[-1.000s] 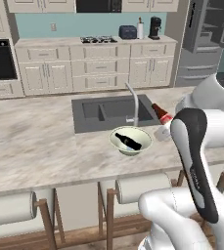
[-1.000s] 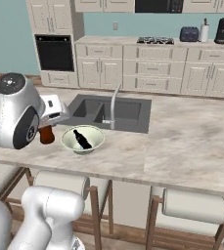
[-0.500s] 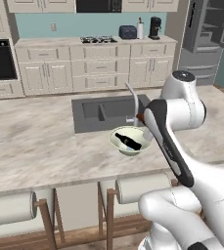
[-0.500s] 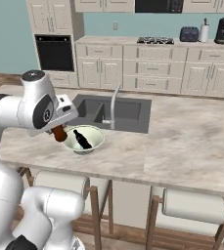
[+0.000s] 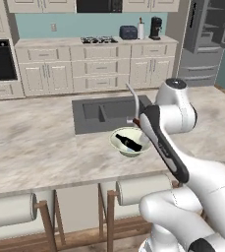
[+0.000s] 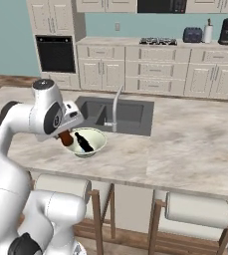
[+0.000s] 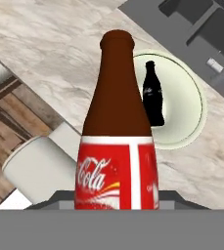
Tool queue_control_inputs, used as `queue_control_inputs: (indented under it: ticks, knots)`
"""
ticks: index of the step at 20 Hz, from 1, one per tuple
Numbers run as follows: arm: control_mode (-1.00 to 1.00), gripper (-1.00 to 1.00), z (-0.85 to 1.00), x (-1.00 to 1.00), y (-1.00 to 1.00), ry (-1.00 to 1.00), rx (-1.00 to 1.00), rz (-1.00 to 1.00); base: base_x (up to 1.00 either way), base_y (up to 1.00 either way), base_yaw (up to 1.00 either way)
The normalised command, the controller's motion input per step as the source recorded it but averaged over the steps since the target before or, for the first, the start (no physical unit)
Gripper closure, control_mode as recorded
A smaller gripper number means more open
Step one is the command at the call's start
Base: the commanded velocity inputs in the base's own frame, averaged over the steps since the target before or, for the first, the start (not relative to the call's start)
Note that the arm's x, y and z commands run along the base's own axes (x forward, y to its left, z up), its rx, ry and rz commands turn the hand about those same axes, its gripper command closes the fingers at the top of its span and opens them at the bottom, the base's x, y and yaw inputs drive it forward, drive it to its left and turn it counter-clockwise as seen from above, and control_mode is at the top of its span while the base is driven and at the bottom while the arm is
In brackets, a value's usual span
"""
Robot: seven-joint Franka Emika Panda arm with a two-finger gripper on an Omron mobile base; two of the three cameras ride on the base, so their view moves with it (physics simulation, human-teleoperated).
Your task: Open the fridge, grab two sodas, and place both sodas inside the bowl with ice on the dining counter.
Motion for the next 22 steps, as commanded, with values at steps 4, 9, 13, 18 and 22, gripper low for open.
queue_control_inputs:
  ticks: [4,9,13,18,22]
  knots:
    - [-1.0,1.0,-0.27,0.39,0.0,0.04,-0.01,0.02,0.0,0.0,0.0]
    - [-1.0,1.0,-0.28,0.35,0.0,0.03,-0.04,0.0,0.0,0.0,0.0]
    - [-1.0,1.0,-0.31,0.34,0.0,0.03,-0.05,0.0,0.0,0.0,0.0]
    - [-1.0,1.0,-0.29,0.35,0.0,0.03,-0.03,0.0,0.0,0.0,0.0]
    - [-1.0,1.0,-0.28,0.34,0.0,0.03,-0.02,0.01,0.0,0.0,0.0]
